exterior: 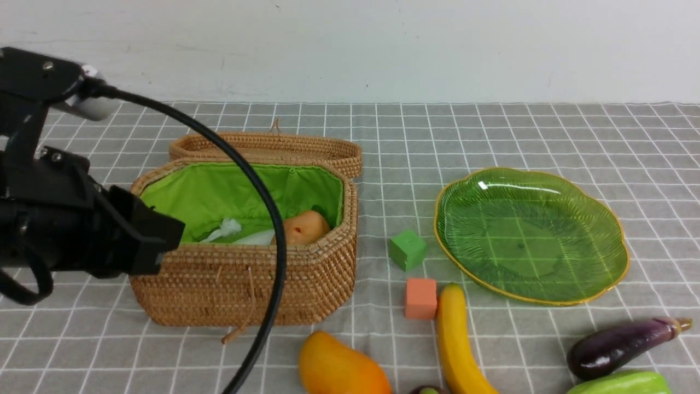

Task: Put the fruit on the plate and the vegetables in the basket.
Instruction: Grab the mango with your left arm and place it on the right plate

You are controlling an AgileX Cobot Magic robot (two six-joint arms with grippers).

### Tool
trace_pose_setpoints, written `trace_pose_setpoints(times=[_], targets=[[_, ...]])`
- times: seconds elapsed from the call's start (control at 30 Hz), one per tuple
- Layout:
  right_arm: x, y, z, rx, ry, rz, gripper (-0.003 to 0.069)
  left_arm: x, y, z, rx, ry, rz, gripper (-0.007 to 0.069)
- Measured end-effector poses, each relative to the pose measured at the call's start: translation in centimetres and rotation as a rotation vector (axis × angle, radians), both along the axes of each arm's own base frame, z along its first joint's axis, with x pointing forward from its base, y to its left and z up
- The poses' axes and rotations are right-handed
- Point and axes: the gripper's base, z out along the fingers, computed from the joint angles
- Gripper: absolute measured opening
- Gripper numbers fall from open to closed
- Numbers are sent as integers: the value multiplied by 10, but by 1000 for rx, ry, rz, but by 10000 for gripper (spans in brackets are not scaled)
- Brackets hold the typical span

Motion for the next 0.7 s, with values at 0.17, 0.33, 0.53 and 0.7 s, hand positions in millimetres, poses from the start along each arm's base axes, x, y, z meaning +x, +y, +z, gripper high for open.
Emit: trace_pose_setpoints(times=[0.17, 0.33, 0.53, 0.7], targets=[[0, 0, 0, 0, 0, 0, 242, 9, -6, -8, -59, 50, 7, 498], [0, 0, 0, 0, 0, 0, 242, 14, -15, -13, -106, 81, -17, 624], [0, 0, 0, 0, 0, 0, 242, 16, -57, -20, -57, 105, -217, 635], [0, 0, 0, 0, 0, 0, 242, 30, -96, -26, -45, 177, -283, 631]])
